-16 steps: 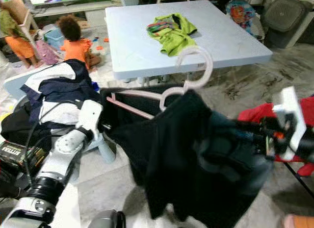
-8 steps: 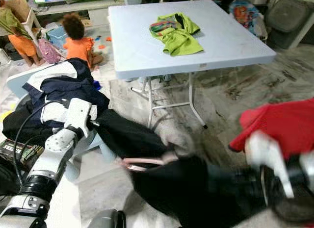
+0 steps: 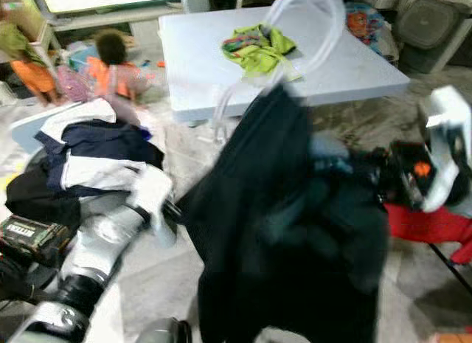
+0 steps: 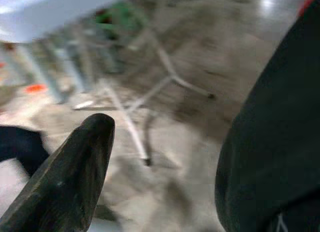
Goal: Hang hanger
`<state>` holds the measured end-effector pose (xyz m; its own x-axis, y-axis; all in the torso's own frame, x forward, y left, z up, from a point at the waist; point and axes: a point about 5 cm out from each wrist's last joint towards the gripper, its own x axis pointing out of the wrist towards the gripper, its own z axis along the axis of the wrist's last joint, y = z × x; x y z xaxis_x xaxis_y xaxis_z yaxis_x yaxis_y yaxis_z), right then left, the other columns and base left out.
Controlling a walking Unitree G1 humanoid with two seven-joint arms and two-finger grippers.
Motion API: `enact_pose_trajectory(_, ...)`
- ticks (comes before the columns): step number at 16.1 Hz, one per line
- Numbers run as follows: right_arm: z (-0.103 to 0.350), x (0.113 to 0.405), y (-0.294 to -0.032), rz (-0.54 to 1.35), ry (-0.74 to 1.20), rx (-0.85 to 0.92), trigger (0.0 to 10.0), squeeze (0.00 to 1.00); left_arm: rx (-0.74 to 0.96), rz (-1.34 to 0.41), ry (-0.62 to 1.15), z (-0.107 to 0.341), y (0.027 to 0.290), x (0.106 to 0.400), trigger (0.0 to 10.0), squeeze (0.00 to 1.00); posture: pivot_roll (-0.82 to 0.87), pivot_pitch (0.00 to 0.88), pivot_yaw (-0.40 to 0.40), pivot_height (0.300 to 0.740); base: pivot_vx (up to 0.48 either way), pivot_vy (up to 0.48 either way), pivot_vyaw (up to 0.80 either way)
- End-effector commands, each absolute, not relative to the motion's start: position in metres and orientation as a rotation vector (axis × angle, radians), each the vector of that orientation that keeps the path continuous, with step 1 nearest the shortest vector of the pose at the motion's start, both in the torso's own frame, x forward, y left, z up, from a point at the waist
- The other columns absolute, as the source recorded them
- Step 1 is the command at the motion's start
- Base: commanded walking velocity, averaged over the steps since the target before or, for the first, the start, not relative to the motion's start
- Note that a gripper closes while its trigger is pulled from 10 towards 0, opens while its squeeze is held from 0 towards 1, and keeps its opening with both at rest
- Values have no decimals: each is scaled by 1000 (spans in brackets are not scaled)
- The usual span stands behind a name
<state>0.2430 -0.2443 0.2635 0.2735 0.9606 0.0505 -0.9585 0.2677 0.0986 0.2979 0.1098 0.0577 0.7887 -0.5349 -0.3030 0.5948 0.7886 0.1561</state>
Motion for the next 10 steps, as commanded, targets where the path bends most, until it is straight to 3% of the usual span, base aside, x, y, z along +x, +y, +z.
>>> enact_pose_trajectory(1,273,268,-246,1104,-108,92,10000,0,272,-713,250,58,102,290,10000,1000,-101,0,39,740,0,0,0)
enact_pose_trajectory(2,259,290,-243,923,-64,24,10000,0,309,-804,221,62,92,285,10000,1000,-100,0,36,740,0,0,0)
enact_pose_trajectory(3,252,296,-242,864,-32,-37,10000,0,327,-834,210,64,89,283,10000,1000,-98,0,32,740,0,0,0)
enact_pose_trajectory(4,221,305,-242,703,78,-245,10000,0,422,-917,158,71,82,278,10000,1000,-84,0,11,740,0,0,0)
enact_pose_trajectory(7,180,294,-236,640,139,-324,10000,0,517,-963,97,80,84,275,10000,1000,-63,0,-7,740,0,0,0)
enact_pose_trajectory(8,159,283,-228,645,160,-369,10000,0,634,-953,80,83,94,275,10000,1000,-66,0,2,740,0,0,0)
enact_pose_trajectory(9,153,279,-227,649,174,-394,10000,0,646,-958,78,84,97,274,10000,251,-69,0,5,740,0,0,0)
enact_pose_trajectory(10,142,273,-225,663,201,-436,10000,0,565,-999,56,92,104,270,10000,494,-69,0,5,740,0,0,0)
